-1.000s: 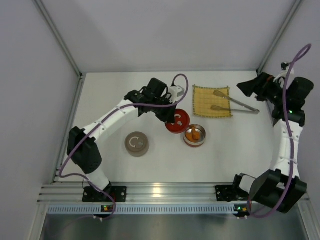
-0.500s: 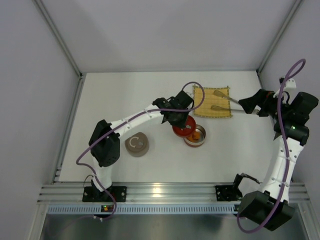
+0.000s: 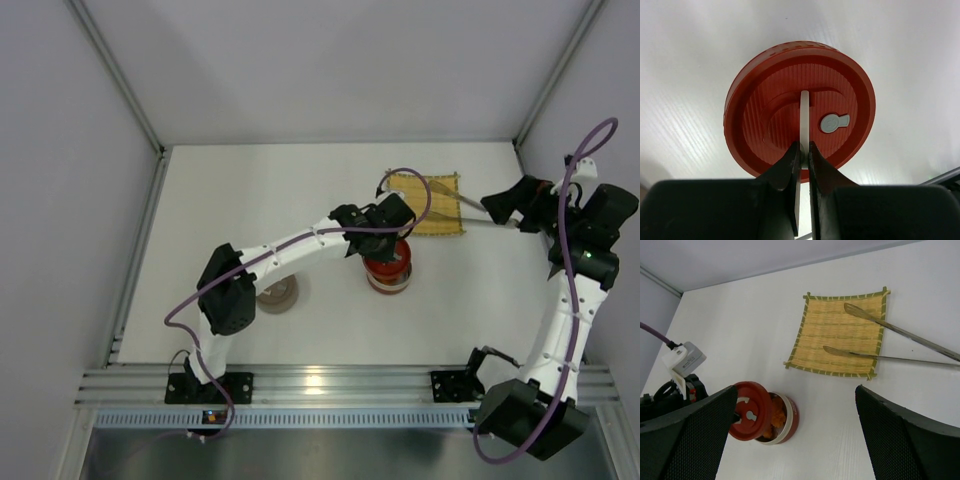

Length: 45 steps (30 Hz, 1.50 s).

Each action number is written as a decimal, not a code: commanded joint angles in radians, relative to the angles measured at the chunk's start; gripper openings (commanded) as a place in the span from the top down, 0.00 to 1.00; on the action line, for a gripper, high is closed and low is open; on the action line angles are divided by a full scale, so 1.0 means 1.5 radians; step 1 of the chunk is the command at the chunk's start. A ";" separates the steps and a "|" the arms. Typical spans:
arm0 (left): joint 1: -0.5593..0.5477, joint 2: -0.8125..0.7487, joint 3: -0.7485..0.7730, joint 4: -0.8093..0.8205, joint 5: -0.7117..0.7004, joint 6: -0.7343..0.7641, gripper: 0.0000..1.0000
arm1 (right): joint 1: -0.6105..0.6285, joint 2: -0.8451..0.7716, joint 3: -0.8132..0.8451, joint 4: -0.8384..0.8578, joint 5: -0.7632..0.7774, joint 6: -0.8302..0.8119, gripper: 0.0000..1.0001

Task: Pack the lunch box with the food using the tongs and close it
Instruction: Close the box lid on the packing box.

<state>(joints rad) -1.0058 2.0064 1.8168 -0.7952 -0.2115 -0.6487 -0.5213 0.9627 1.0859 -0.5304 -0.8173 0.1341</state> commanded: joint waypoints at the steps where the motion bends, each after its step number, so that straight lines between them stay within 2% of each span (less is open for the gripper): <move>1: -0.002 0.021 0.042 0.004 0.001 -0.028 1.00 | -0.011 0.004 -0.008 0.047 -0.008 0.027 0.01; 21: -0.002 0.090 0.072 0.001 0.064 -0.048 1.00 | -0.012 -0.002 -0.046 0.103 -0.044 0.095 0.01; 45: -0.003 0.008 0.003 -0.001 0.049 -0.031 1.00 | -0.012 -0.004 -0.064 0.125 -0.056 0.122 0.01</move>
<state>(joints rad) -1.0088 2.0972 1.8381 -0.7868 -0.1387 -0.7033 -0.5220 0.9695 0.9882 -0.4076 -0.8848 0.3061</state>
